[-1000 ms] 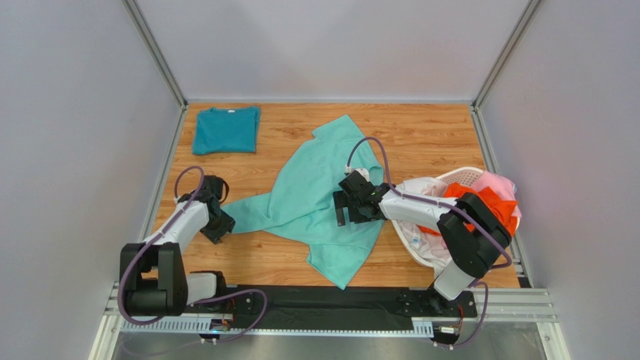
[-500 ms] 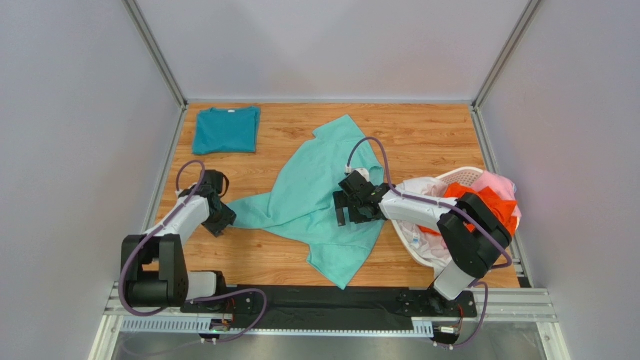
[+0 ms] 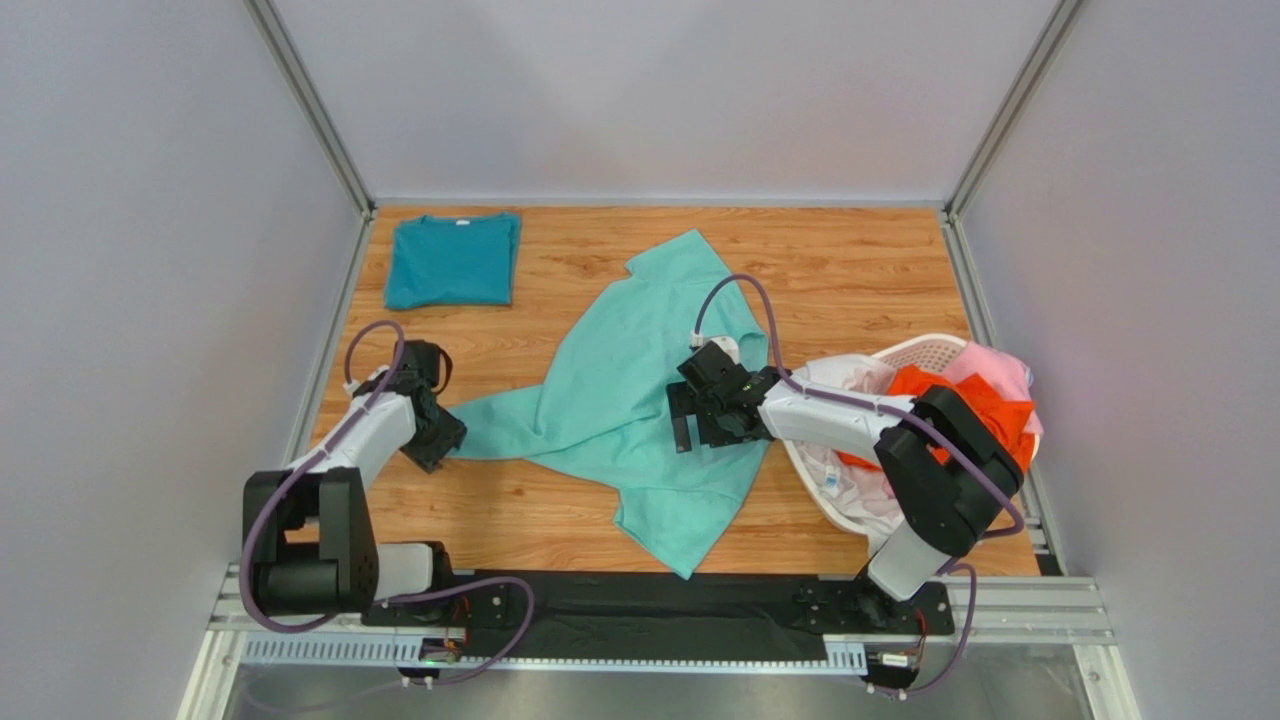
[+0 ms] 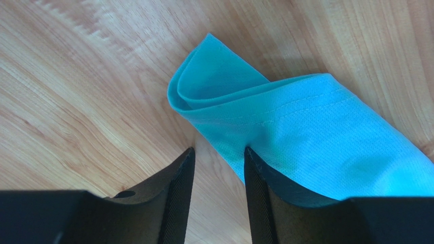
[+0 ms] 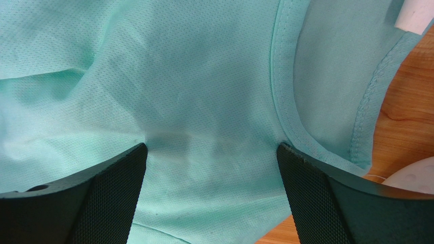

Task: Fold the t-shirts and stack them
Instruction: Flatten the tshirt out

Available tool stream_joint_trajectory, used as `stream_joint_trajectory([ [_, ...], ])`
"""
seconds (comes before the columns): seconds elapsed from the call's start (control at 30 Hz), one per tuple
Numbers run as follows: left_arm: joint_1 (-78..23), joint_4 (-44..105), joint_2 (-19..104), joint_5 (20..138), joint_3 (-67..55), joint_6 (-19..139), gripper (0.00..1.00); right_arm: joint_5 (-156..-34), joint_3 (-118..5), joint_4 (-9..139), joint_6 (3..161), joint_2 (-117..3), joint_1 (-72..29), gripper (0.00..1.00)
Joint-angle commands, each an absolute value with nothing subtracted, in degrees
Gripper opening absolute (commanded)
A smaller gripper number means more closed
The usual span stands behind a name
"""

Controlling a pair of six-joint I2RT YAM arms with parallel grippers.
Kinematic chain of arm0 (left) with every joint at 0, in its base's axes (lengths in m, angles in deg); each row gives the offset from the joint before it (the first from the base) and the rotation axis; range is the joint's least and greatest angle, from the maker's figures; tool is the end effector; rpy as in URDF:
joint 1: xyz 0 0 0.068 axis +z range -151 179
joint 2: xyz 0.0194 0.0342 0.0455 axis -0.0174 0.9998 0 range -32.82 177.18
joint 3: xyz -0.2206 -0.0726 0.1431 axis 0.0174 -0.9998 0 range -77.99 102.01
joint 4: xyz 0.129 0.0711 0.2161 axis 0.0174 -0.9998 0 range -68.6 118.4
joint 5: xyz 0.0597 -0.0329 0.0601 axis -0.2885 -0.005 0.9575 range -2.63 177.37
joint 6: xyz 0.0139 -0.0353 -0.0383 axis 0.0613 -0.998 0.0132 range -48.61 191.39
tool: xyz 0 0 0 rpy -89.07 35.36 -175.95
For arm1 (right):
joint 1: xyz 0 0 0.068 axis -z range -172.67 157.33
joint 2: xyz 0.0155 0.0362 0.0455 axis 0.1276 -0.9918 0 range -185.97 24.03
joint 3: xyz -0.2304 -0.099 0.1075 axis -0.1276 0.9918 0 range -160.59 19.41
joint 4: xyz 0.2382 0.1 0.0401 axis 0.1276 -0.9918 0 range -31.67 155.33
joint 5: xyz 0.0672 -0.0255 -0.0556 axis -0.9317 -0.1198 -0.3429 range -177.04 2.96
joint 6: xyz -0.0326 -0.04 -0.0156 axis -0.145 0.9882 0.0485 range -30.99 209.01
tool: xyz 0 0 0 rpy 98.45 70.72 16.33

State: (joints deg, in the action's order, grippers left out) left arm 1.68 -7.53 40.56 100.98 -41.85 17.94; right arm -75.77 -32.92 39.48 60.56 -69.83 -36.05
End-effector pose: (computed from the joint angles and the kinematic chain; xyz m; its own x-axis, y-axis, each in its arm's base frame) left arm 0.2067 0.0181 0.1621 -0.4783 -0.8040 -0.3533 -0.8357 0.5404 -0.0985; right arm 0.2248 0.2029 0.1590 -0.8847 -0.1932 -0.4242 -0.2246 0.9741 0.0247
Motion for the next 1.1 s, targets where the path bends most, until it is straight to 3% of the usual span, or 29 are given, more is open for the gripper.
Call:
stream_joint_trajectory([
  [0.0, 2.1, -4.4, 44.2, 100.5, -41.4, 18.4, 0.47, -76.5, -31.6, 37.2, 60.4, -70.9, -36.2, 1.00],
  [0.17, 2.1, -3.3, 48.3, 99.2, -40.6, 18.6, 0.26, -76.3, -31.3, 37.1, 60.3, -70.4, -36.2, 1.00],
  [0.2, 2.1, -3.4, 48.4, 99.0, -40.6, 18.6, 0.12, -76.3, -31.2, 37.1, 60.3, -70.0, -36.2, 1.00],
  [0.27, 2.1, -4.0, 48.0, 98.5, -40.4, 18.7, 0.00, -76.0, -31.2, 36.9, 60.4, -69.9, -36.2, 1.00],
  [0.73, 2.1, -6.3, 27.6, 91.7, -39.6, 20.3, 0.00, -74.0, -31.6, 36.1, 60.5, -70.4, -36.2, 0.99],
  [0.9, 2.1, -7.4, 31.6, 92.1, -32.5, 19.3, 0.00, -73.7, -31.3, 36.1, 60.7, -70.3, -36.2, 0.99],
  [1.07, 2.2, -10.3, 43.4, 92.6, -23.2, 17.0, 0.00, -73.1, -31.0, 36.1, 61.1, -69.8, -36.2, 0.99],
])
